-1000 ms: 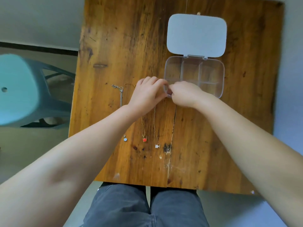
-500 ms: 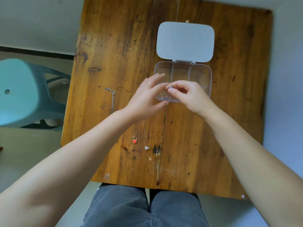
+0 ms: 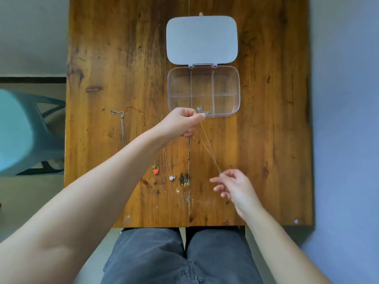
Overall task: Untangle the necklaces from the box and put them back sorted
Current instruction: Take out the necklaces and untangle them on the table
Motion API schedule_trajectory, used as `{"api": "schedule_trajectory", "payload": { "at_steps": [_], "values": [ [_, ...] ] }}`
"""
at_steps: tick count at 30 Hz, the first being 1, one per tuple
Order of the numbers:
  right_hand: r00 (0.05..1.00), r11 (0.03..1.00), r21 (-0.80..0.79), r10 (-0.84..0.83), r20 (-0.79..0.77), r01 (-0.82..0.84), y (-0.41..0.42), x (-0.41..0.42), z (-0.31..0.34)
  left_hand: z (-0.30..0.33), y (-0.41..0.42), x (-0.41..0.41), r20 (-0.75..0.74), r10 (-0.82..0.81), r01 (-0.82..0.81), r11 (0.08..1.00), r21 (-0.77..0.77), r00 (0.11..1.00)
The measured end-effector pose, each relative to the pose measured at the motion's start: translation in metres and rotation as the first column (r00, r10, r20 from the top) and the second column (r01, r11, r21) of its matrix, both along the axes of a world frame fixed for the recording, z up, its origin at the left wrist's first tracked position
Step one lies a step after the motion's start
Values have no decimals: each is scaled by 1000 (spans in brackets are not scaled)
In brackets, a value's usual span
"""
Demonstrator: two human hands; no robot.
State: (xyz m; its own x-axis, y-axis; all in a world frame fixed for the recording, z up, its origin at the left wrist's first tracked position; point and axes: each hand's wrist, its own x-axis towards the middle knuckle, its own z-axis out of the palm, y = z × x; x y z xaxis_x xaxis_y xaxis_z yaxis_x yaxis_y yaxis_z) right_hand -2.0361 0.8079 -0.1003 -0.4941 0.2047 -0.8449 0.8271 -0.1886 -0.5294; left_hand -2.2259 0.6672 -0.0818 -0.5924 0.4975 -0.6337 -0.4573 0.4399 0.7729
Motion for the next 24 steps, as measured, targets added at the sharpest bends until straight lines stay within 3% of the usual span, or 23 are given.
{"api": "schedule_trajectory", "payload": {
  "at_steps": [2, 5, 11, 15, 17, 19, 20, 22, 24],
  "values": [
    [998, 996, 60, 67, 16, -68, -19, 13, -11, -7, 10, 4, -63, 33, -39, 996, -82, 997],
    [980, 953, 233, 198, 7, -194, -36, 22, -22, -18, 22, 15, -272, -51, -12, 974, -226, 961],
    [916, 819, 442, 400, 21, -367, -30, 19, -17, -26, 15, 36, -577, -282, 43, 919, -392, 766],
    [877, 771, 558, 457, -149, -307, -3, -35, 8, -22, -6, 37, -745, -221, -58, 943, -329, 629],
    [819, 708, 667, 512, -258, -233, 9, -83, 22, -21, -16, 32, -771, -193, -117, 938, -327, 607],
    [715, 587, 765, 652, -252, -265, 13, -133, 29, -22, -24, 24, -764, -212, -143, 918, -370, 610],
    [645, 488, 804, 743, -178, -340, 12, -155, 29, -23, -26, 20, -754, -229, -147, 906, -396, 616],
    [450, 190, 822, 889, 88, -537, 8, -190, 23, -26, -27, 14, -740, -249, -147, 893, -425, 625],
    [237, -89, 749, 918, 318, -657, 0, -209, 17, -29, -27, 10, -736, -236, -161, 891, -425, 635]
  ]
}}
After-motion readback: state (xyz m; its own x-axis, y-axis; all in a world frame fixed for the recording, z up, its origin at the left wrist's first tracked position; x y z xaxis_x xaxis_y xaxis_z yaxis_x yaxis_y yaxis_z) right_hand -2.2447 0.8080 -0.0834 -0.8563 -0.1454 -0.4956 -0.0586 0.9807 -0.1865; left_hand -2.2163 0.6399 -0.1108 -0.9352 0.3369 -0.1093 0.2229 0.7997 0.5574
